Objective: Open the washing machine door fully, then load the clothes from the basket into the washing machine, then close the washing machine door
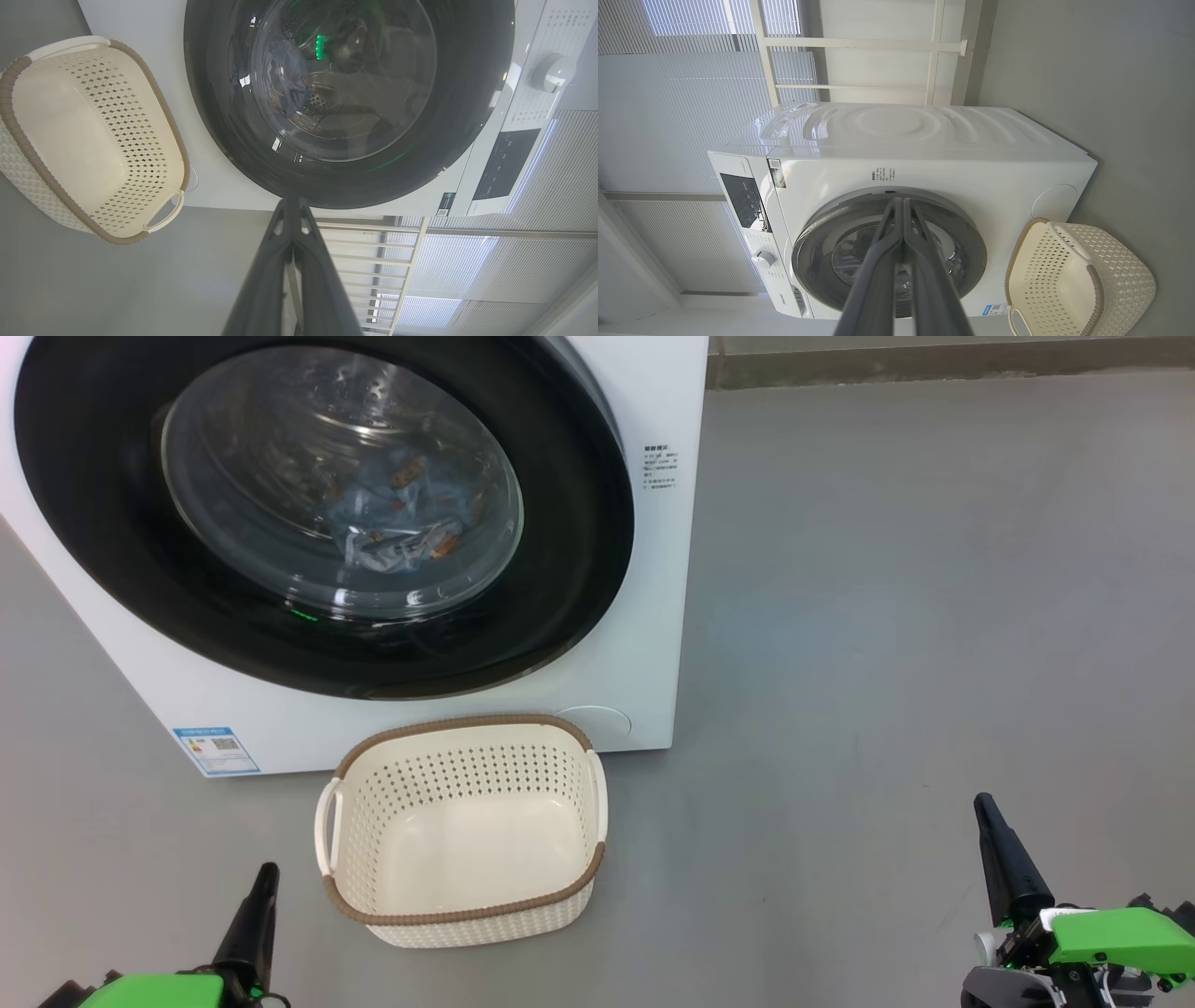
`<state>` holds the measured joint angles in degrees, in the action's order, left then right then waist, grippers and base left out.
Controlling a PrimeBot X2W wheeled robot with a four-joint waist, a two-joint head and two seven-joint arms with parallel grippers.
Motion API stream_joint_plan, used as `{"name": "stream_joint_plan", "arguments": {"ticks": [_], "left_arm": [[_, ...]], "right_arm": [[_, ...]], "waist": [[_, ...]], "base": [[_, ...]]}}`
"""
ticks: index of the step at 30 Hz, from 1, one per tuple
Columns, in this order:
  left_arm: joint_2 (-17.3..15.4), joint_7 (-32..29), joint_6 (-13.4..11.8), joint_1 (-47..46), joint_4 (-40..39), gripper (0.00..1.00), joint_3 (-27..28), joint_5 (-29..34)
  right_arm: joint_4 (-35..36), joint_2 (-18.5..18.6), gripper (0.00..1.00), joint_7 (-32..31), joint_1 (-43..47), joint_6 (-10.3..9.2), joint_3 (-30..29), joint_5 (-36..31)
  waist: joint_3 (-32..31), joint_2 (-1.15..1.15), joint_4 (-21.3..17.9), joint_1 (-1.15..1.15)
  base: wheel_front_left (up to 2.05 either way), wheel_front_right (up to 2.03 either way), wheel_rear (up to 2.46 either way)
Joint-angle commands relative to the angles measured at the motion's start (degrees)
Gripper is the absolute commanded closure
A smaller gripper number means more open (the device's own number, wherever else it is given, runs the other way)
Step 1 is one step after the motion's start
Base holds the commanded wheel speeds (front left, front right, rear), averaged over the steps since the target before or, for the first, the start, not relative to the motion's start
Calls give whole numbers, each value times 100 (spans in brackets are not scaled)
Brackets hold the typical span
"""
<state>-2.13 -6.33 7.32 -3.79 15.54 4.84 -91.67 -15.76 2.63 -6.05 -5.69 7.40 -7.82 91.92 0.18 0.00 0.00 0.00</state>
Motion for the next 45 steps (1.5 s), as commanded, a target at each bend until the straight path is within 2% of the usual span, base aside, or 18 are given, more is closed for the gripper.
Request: {"name": "stream_joint_plan", "arguments": {"ticks": [1,45], "left_arm": [[-75,-16,17,-239,-151,100,169,-49],[-75,-15,17,-239,-151,100,168,-50]], "right_arm": [[174,25,100,-45,-49,9,129,24],[174,25,100,-44,-49,9,130,25]], "waist": [[0,0,0,0],[0,0,0,0]], "base": [[0,0,0],[0,0,0]]}}
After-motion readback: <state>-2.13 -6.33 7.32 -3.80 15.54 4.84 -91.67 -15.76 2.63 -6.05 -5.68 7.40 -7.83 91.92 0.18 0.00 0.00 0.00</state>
